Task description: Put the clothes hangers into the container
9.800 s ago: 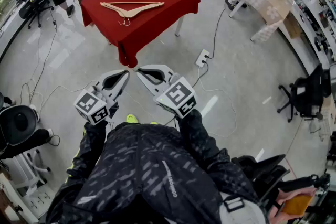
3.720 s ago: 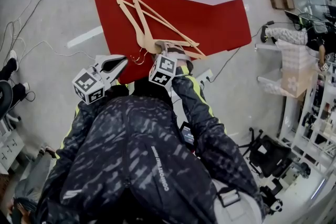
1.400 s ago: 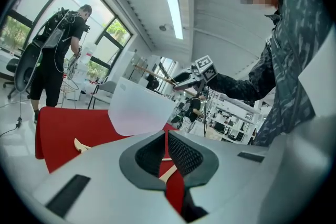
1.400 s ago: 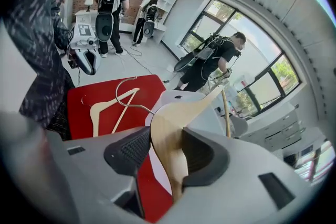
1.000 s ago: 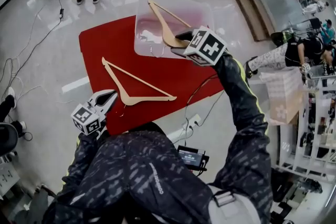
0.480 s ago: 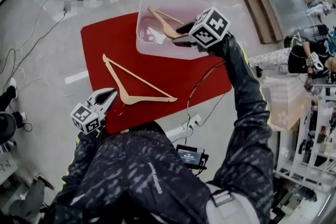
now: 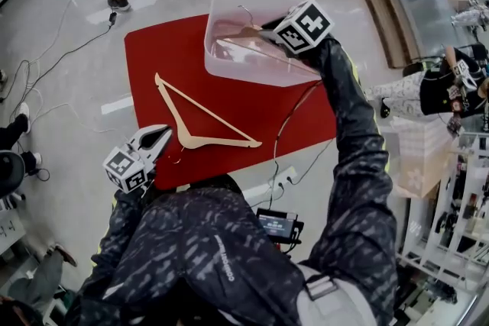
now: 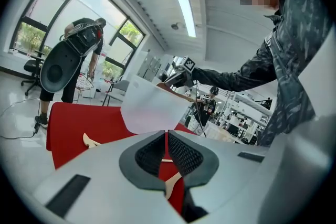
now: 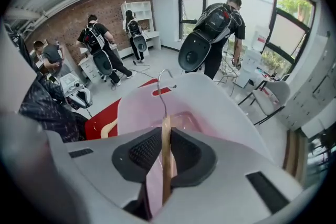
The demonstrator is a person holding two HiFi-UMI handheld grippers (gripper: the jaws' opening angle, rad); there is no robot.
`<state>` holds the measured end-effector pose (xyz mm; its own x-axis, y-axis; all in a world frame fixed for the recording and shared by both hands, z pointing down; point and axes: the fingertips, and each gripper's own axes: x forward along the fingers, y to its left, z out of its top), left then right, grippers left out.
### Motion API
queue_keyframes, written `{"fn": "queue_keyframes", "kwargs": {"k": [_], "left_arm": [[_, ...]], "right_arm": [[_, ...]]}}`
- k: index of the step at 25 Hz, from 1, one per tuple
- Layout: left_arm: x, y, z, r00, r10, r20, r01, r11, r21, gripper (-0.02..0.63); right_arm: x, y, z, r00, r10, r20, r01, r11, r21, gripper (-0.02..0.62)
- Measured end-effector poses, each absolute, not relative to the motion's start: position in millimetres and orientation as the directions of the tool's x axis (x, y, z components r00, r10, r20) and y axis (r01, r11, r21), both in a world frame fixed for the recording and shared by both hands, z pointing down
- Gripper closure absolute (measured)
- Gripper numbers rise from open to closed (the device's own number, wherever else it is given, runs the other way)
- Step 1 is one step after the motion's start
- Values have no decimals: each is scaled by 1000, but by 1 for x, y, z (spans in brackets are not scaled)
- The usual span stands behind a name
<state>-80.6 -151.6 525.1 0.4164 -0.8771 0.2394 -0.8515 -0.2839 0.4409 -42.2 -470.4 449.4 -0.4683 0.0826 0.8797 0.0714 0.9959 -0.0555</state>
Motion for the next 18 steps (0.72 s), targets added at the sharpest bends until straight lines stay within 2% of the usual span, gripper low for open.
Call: {"fn": "queue_keyframes", "kwargs": {"k": [10, 13, 18], "left_arm": [[-74, -143, 525, 429, -871, 238, -845, -295, 446, 594], [-75, -140, 520, 438, -869, 231, -843, -308, 440, 594], [-76, -131, 514, 461, -860, 220, -835, -335, 437, 594]], "right_arm": [[-34, -484, 422, -544, -23, 839, 10, 999, 34, 534], [-33, -481, 400, -565, -52, 823, 6, 998, 68, 511], [-28, -476, 360, -629, -175, 758, -44, 981, 189, 509]]}}
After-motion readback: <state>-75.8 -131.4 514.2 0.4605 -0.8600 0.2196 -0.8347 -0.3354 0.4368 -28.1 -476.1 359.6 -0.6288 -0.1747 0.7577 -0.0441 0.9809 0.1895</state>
